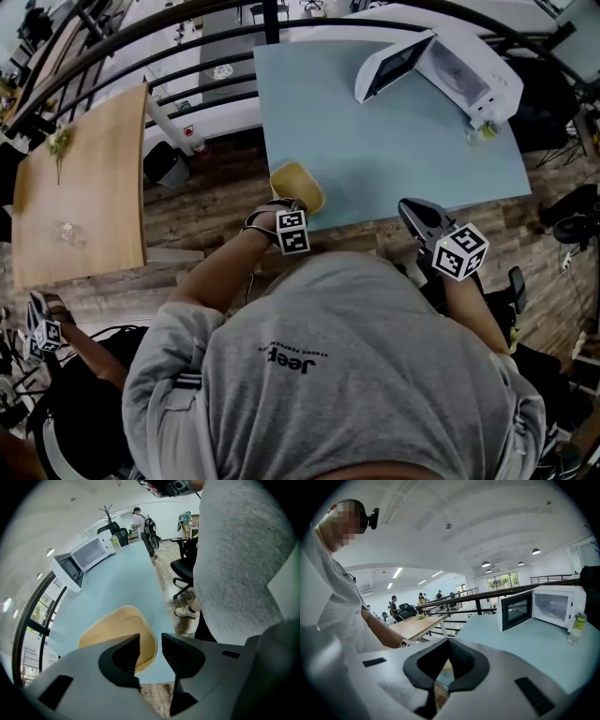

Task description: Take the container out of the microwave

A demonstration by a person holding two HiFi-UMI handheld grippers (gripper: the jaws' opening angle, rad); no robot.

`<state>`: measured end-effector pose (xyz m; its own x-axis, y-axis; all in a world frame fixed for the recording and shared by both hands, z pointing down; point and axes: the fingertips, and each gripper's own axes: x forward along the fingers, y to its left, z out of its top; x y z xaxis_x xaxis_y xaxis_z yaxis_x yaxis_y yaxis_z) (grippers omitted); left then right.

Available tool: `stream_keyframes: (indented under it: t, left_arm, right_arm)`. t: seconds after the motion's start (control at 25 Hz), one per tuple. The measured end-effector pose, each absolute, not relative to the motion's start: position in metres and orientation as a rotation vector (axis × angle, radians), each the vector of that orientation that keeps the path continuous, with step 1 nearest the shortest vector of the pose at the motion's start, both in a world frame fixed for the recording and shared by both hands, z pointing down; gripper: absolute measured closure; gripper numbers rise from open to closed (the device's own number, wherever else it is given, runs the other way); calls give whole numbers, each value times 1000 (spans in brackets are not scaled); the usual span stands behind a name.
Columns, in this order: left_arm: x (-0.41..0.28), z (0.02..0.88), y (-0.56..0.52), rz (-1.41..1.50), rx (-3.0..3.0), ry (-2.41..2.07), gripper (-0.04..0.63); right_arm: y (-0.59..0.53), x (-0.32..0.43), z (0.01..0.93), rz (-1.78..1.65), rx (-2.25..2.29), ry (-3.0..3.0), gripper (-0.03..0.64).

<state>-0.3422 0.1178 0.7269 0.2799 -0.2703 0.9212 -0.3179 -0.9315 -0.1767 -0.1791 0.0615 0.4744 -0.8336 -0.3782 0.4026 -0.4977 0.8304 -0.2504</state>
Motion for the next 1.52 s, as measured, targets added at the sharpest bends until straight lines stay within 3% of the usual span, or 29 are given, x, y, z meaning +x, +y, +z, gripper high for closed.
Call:
stream_keyframes:
  t: [0.12,0.28,0.44,0.64,0.76,0.84,1.52]
  left_arm:
    - [-341,714,114,1682,2495,-605,399]
    - [-340,672,99,1427,2548,-738,390]
    - [-346,575,71,930,2655,-942,393]
    - [-382,442,45,242,2704,-1154,479]
    - [-405,396,46,-25,2692,-1220,550]
    - [-416,386,50,-102,2668,-1243,577]
    - [-428,420,83,-45,2585,-1280,577]
  right_arm:
    - [60,-181,475,501,664,-2680,598]
    - [54,-182,474,508,672,-2692,598]
    - [45,-187,469,509,677,-2713,598]
    - [29,-194,453,517,696,-2766,598]
    - [22,-200,438,505,698,-2818,598]
    - [18,-203,430,504,704,-2846,598]
    - [22,-213,422,477,688,-2869,600]
